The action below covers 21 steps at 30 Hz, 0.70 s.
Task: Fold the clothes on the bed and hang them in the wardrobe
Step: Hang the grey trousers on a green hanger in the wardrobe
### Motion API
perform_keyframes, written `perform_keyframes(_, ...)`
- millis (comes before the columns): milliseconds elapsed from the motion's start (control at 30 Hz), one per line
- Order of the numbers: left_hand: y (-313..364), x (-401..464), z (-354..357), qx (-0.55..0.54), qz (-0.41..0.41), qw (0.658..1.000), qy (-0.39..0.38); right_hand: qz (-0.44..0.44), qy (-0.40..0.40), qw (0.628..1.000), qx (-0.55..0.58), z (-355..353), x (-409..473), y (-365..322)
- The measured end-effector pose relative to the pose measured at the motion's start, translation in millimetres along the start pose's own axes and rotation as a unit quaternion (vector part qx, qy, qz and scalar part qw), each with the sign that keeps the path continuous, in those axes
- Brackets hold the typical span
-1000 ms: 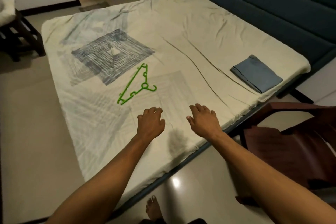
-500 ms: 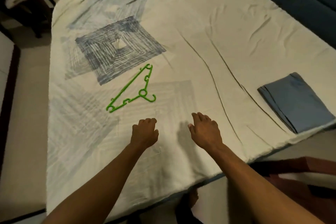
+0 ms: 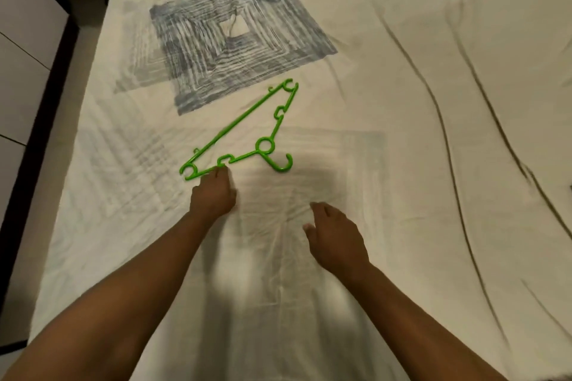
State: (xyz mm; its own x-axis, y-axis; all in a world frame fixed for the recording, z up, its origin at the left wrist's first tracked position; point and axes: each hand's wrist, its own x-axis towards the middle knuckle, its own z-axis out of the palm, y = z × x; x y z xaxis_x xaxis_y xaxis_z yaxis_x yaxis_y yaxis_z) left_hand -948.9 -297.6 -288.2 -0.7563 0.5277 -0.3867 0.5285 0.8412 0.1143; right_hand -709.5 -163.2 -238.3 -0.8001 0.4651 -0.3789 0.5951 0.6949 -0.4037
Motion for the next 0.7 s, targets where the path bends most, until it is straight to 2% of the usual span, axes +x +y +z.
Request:
perform_keyframes(167,-26,46,19,0.061,0.000,0.994,0.087,0.018,-0.005,0.999,0.029,28,21,9)
perform_keyframes(267,-13,35,21,0.086,0.034,0.988,0.122,0.033,-0.010,0.999,0.042,29,23,17)
perform_keyframes(400,44,-16,44,-0.005,0.095,0.993,0.070,0.074,-0.001,0.996,0.059,22,21,31)
perform_keyframes(500,104,-52,66,-0.067,0.110,0.992,-0.015,0.127,0.011,0.989,0.077,15,22,47)
perform_keyframes(700,235,-96,102,-0.126,0.194,0.963,-0.135,0.239,0.058,0.960,0.138,-13,9,117)
